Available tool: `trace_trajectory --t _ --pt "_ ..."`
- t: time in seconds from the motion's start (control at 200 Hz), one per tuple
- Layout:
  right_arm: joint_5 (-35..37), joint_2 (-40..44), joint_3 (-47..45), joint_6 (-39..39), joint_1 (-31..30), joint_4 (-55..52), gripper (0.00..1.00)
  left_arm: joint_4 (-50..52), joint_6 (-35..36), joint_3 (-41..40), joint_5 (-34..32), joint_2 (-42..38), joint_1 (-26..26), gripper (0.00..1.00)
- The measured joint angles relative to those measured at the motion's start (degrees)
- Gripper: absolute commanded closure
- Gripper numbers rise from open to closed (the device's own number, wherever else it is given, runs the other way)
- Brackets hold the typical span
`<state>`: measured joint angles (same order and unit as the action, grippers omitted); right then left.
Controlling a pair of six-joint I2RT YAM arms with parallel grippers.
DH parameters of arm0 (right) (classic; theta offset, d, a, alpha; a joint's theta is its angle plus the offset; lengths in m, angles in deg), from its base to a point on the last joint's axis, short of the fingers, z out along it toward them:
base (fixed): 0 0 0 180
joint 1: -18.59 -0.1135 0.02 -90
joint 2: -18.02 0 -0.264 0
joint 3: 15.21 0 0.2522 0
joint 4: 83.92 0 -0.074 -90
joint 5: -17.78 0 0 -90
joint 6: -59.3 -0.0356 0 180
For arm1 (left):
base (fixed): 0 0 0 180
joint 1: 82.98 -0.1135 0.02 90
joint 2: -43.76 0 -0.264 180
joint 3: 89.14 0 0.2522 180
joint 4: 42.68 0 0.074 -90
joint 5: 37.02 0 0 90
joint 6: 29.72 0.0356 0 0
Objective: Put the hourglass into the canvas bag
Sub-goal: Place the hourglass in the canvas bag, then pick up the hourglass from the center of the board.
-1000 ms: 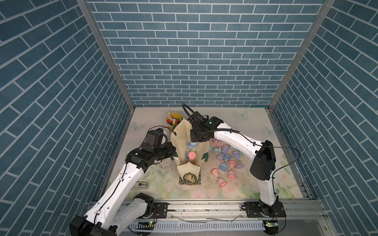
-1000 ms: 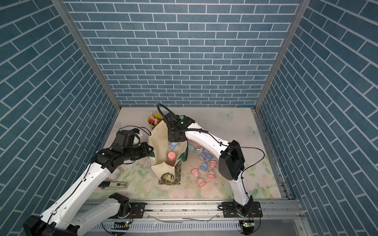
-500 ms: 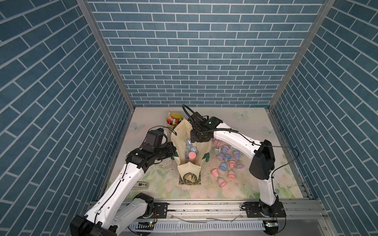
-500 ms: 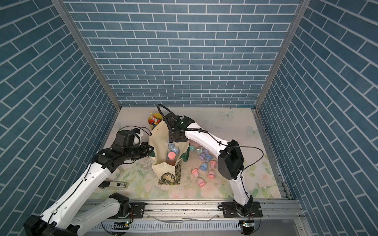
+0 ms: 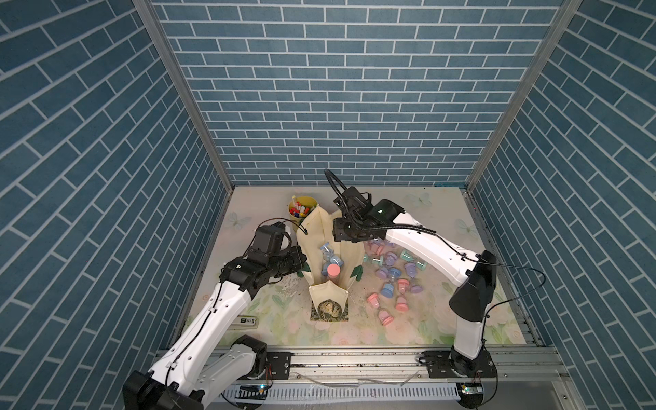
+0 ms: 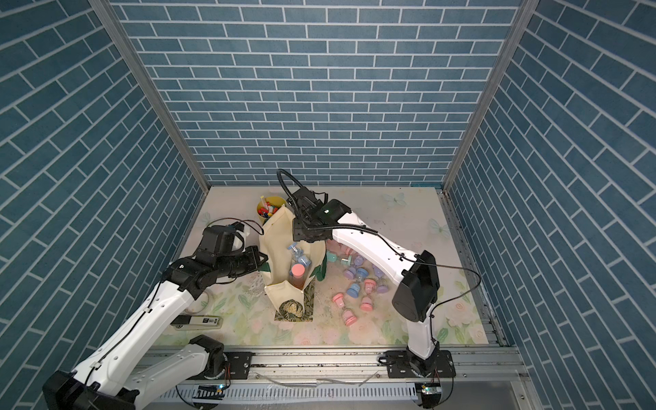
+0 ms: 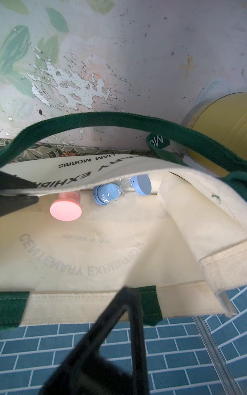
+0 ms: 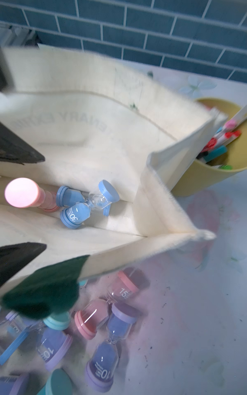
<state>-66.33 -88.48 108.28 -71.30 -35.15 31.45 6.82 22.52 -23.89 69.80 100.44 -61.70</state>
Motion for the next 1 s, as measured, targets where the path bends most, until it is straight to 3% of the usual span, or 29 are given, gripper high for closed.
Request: trace_trajectory --t 0.25,0.405,0.66,1.0 --pt "3.9 11.3 -6.5 0.2 -0.2 1.4 0.39 -0.5 0.1 0.0 -0.1 0.8 0.0 0.92" --pt "8.2 18.3 -13.6 0.0 0.8 0.9 0.37 -0.5 0.0 0.0 -0.2 1.0 0.0 0.83" --pt "8.4 31.5 -32.7 -1.9 11.8 -0.7 0.37 -0.3 0.1 0.0 -0.5 1.2 0.0 0.76" --pt "3.9 34.8 -50.7 -2.9 18.6 -2.2 0.38 0.4 0.1 0.0 -0.7 1.0 0.0 0.76"
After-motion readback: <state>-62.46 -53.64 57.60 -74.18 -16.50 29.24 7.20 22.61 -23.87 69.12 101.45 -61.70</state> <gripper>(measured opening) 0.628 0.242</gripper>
